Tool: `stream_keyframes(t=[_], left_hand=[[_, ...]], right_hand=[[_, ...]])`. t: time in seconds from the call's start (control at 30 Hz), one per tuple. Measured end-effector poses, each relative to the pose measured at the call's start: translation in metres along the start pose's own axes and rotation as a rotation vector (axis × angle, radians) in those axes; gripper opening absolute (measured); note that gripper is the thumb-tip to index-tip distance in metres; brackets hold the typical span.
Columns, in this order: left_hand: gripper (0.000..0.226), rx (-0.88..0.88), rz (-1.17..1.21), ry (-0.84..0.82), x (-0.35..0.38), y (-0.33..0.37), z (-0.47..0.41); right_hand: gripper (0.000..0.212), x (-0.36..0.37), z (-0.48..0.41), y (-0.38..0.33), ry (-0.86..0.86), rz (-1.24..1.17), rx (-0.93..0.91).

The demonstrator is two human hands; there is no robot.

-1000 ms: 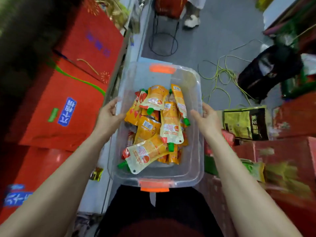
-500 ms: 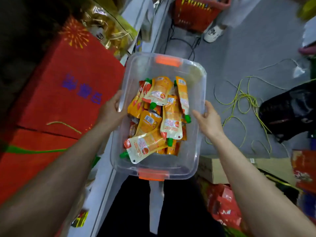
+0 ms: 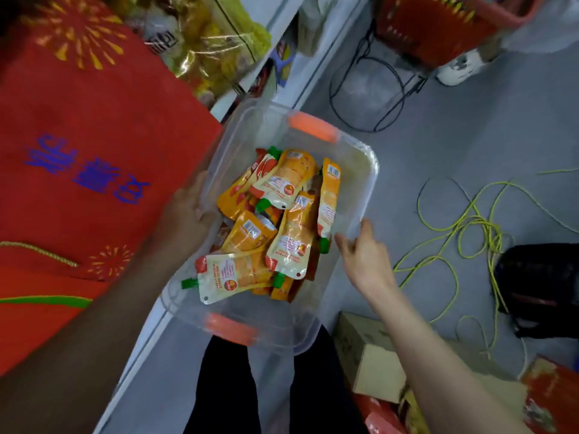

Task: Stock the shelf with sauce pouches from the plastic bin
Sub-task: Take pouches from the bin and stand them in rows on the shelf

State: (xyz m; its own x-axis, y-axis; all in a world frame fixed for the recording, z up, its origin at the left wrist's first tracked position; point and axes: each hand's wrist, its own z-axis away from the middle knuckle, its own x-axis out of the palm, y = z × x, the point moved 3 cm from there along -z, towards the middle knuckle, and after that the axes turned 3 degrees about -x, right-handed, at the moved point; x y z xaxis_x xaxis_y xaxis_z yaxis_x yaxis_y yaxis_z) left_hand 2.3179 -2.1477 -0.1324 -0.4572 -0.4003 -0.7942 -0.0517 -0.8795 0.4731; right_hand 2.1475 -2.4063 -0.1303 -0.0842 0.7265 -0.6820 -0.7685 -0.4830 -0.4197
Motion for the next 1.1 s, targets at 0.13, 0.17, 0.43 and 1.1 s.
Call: stream_keyframes(t=[0.13,0.17,0.43,1.1], left_hand=[[0.077,0.180,-0.318,0.197,0.013,0.049,0.018],[0.076,0.244,-0.302,0.151,0.024,0.061,0.017],[0.061,0.228,-0.178,-0.071,0.069,0.089,-0.022],[0.019,-0.291,0.882,0.357,-0.042,0.064,0.069]], right_hand=[[0.062,-0.036,-0.028,-0.033,0.268,0.282,-0.410],[0.057,-0.039,-0.041,-0.042,0.259,0.315,-0.549],[0.040,-0.003,-0.109,-0.074,-0.348,0.846,-0.724],[0.021,0.001,-0.056,-0.088,-0.294,0.221,-0.593]])
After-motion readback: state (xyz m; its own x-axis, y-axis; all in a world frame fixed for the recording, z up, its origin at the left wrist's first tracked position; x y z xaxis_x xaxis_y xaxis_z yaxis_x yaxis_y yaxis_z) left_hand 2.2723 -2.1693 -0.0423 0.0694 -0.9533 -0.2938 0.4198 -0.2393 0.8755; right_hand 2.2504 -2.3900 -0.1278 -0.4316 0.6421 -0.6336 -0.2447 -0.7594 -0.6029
